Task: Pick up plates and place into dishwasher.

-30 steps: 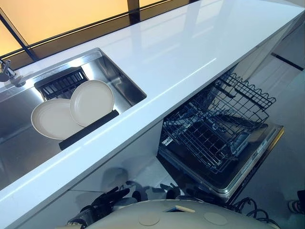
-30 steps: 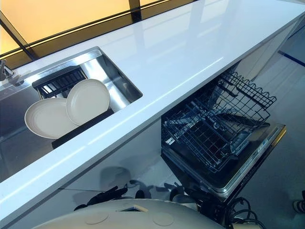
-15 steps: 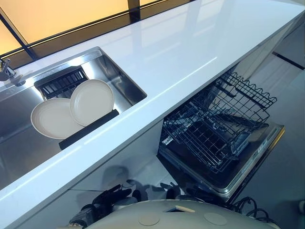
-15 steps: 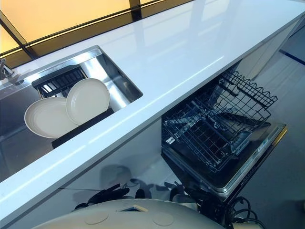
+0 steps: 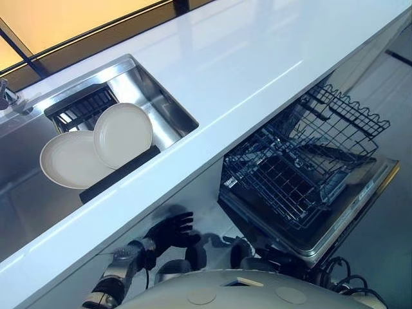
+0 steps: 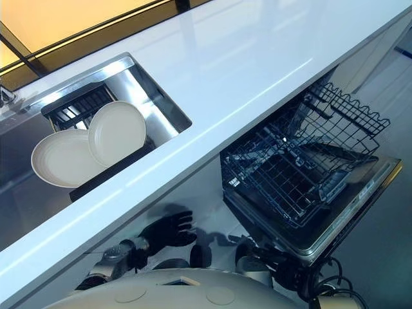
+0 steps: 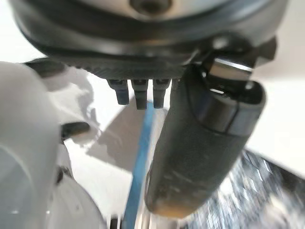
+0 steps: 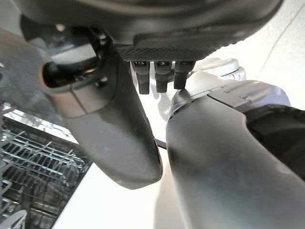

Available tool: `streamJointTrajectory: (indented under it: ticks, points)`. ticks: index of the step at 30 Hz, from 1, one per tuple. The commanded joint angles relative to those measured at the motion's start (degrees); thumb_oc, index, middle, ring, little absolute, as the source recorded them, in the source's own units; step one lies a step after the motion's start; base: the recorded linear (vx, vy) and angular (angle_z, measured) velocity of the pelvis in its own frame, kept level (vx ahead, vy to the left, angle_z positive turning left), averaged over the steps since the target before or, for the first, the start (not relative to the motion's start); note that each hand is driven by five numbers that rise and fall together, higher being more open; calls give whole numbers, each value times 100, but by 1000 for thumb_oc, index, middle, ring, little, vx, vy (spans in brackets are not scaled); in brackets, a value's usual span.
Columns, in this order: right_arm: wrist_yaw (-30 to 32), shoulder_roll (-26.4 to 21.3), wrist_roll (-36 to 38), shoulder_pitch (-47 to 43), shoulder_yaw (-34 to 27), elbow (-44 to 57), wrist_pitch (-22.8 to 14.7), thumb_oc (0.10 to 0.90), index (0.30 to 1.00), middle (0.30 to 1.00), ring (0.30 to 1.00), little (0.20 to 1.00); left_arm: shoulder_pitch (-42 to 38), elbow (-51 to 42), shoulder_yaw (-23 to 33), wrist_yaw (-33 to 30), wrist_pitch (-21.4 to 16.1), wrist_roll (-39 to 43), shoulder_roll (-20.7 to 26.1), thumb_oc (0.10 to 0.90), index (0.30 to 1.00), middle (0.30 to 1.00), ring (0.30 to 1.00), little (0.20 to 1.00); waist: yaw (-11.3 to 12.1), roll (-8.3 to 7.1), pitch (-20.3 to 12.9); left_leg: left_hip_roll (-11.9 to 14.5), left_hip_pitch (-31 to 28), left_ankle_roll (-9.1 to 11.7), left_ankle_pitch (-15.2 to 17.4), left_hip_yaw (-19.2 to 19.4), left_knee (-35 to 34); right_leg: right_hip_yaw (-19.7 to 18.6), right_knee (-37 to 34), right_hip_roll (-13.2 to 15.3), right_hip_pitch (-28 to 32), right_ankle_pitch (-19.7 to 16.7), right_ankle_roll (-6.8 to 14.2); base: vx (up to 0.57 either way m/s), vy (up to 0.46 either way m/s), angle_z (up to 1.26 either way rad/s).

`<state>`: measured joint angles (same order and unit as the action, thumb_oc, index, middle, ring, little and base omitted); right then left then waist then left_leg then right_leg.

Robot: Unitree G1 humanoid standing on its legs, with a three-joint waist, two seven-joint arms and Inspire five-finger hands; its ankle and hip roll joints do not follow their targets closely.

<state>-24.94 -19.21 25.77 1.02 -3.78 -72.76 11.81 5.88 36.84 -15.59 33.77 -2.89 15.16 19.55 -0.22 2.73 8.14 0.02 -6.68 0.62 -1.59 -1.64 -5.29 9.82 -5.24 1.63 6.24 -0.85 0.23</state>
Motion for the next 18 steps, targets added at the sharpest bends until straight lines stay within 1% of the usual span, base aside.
streamJointTrajectory:
  ticks: [1,3,4,6,9,10,11,12,13,14,15,18]
  points:
    - [-264,-21,-70,-95,-94,-247,25,800,900,900,900,900,-397,-1281,130,995,279,1144,241,800,900,900,900,900,157,205,-218,-312,145,-158,463,261,112,-18,716,-172,-264,783,227,-5,-1,5]
    - [-282,-25,-54,-101,-123,-337,-36,800,900,900,900,900,-425,-2142,98,1302,918,1795,304,800,900,900,900,900,205,219,-233,-319,145,-165,466,216,98,14,705,-167,-244,787,225,-1,-22,6]
    - [-286,-16,-43,-131,-120,-414,-70,800,900,900,900,900,-430,-2816,45,1565,1463,2448,212,800,900,900,900,900,238,225,-228,-318,116,-170,480,169,82,25,701,-167,-206,805,226,-8,-39,5]
    - [-276,8,-50,-153,-119,-480,-106,800,900,900,900,900,-385,-3445,-15,1870,2041,2987,-115,800,900,900,900,900,279,219,-260,-316,132,-175,470,108,54,32,657,-178,-200,781,220,-1,-55,16]
    - [-207,65,-11,-183,-50,-521,-129,800,900,900,900,900,-380,-3936,-157,2408,2628,4051,-342,800,900,900,900,900,303,202,-280,-299,117,-170,470,42,33,37,602,-203,-158,764,210,12,-82,21]
    - [-195,95,-18,-194,-40,-529,-133,800,900,900,900,900,-368,-4271,-232,2449,3150,4659,-670,800,900,900,900,900,312,181,-286,-292,112,-170,489,13,29,27,574,-220,-136,769,195,14,-98,15]
    - [-201,125,-36,-210,-32,-567,-153,800,900,900,900,900,-379,-4373,-322,2554,3513,5162,-950,800,900,900,900,900,314,157,-291,-280,106,-164,503,-4,29,28,559,-235,-119,771,180,17,-112,11]
    - [-204,146,-35,-228,-15,-595,-164,800,900,900,900,900,-408,-4447,-395,2621,3722,5590,-1079,800,900,900,900,900,313,144,-292,-266,102,-153,509,-13,29,30,553,-248,-110,773,170,15,-116,6]
    - [-179,191,1,-255,47,-608,-165,800,900,900,900,900,-469,-4564,-473,2632,3952,6203,-1169,800,900,900,900,900,312,118,-292,-245,101,-133,511,-25,29,22,555,-270,-109,776,151,9,-98,2]
    - [-164,211,19,-270,78,-608,-161,800,900,900,900,900,-499,-4620,-498,2584,4005,6480,-1190,800,900,900,900,900,310,105,-287,-235,99,-123,513,-28,29,19,557,-280,-107,779,142,7,-116,1]
    - [-121,259,81,-308,172,-621,-161,800,900,900,900,900,-605,-4739,-616,2441,3994,6980,-1297,800,900,900,900,900,306,70,-275,-212,96,-100,519,-34,31,16,569,-304,-105,789,119,5,-109,0]
    - [-3,370,217,-363,389,-637,-199,800,900,900,900,900,-931,-5097,-798,2073,3772,8280,-1395,800,900,900,900,900,282,2,-224,-150,109,-43,516,-38,62,5,601,-361,-118,803,68,-15,-112,0]
